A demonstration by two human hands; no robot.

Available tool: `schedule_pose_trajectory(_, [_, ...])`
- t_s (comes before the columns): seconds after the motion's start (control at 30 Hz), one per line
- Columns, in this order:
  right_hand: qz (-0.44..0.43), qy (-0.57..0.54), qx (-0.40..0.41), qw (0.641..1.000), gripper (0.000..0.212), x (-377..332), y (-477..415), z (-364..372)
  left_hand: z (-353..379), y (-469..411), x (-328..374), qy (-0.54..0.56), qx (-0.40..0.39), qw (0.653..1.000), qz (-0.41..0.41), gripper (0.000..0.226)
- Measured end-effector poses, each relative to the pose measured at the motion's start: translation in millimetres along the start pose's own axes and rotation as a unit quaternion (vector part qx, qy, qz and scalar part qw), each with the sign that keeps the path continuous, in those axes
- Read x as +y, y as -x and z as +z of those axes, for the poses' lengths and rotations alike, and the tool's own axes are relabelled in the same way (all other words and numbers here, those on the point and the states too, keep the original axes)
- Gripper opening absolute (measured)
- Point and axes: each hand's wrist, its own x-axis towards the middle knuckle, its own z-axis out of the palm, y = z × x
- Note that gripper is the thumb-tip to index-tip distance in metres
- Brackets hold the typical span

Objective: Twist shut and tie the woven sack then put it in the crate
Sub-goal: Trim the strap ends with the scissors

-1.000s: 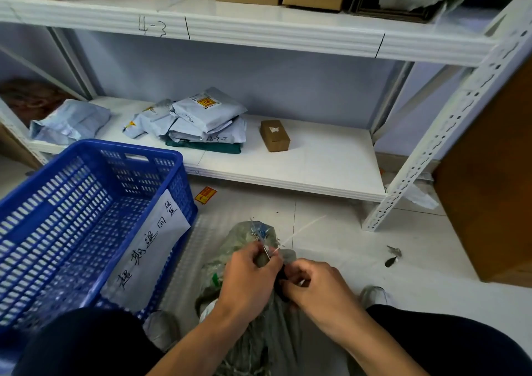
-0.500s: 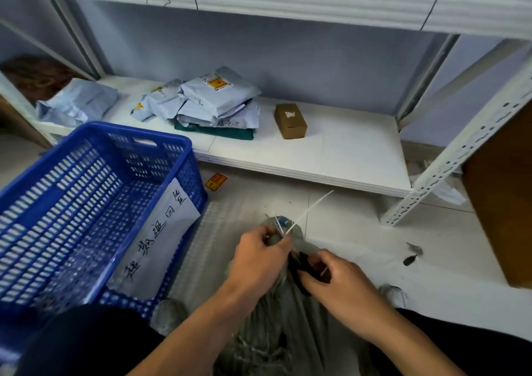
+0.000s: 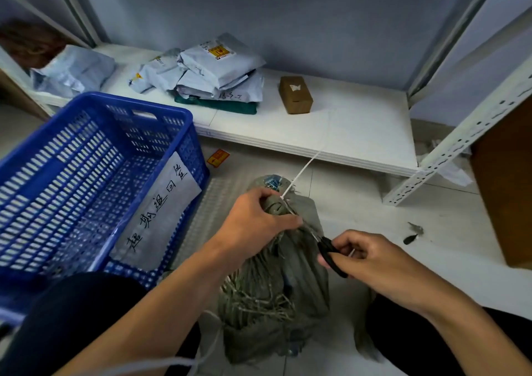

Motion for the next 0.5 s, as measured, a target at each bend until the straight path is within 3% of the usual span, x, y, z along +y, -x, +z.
schedule_pose_trajectory(0.17, [-0.008,-0.038,-0.013,0.999,0.052,0.7,2.1,-6.7,-10.1,0.4,1.8,-0.023,-0.026,0.999,0.012,0.053])
schedule_pose_trajectory(0.33, [-0.02,-0.042,-0.008,0.999,0.066,0.4,-0.3,-10.6,-17.8,-4.9,0.5,-0.041,-0.017,0.999,0.0,0.032])
schedule_pose_trajectory(0.5, [-0.041,-0.075,0.005,0.996,0.051,-5.3,-6.8,0.7,-15.3,-6.6,-0.5,0.042,-0.052,0.997,-0.033,0.002])
